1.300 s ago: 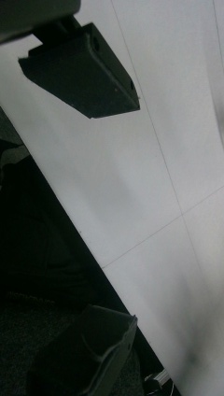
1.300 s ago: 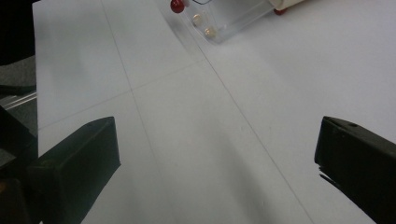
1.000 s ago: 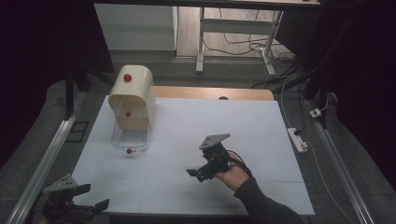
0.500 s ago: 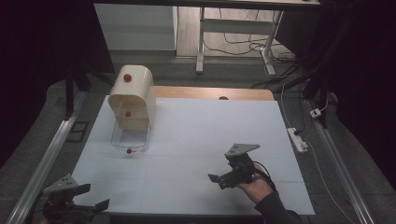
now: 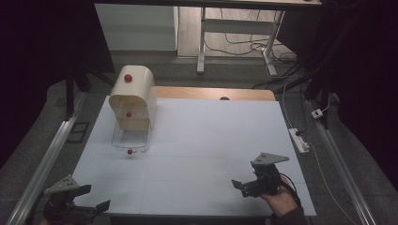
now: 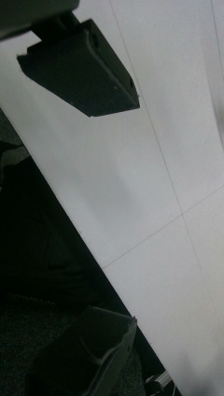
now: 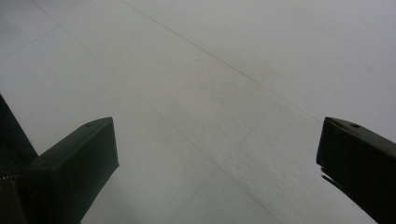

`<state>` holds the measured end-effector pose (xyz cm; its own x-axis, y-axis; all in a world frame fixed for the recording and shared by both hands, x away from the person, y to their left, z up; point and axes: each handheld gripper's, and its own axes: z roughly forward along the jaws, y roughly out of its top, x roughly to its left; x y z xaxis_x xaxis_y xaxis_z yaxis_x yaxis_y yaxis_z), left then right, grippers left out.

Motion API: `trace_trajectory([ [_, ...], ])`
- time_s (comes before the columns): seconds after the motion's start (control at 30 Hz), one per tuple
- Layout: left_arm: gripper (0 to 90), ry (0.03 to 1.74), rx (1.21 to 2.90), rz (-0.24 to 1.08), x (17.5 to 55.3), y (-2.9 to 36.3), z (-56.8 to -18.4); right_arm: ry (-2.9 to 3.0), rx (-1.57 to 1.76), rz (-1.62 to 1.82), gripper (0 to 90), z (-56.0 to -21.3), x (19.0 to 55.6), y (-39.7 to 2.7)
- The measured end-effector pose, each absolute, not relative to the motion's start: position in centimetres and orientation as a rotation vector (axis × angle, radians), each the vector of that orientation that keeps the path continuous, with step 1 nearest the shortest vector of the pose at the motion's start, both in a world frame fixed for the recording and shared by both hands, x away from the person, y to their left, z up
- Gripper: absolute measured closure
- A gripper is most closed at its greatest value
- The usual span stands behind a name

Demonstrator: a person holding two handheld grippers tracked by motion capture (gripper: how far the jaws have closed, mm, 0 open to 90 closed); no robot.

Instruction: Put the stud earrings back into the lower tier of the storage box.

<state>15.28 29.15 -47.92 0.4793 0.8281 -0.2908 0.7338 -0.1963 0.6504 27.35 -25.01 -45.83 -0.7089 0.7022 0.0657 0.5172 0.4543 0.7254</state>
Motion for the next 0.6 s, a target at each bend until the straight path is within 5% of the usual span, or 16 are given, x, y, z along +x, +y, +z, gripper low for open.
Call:
trace_trajectory([
  [0.6,1.3,1.3,1.967,0.155,15.3,29.2,-48.0,2.385,1.229,1.035,0.0,-45.8,24.4,-29.8],
])
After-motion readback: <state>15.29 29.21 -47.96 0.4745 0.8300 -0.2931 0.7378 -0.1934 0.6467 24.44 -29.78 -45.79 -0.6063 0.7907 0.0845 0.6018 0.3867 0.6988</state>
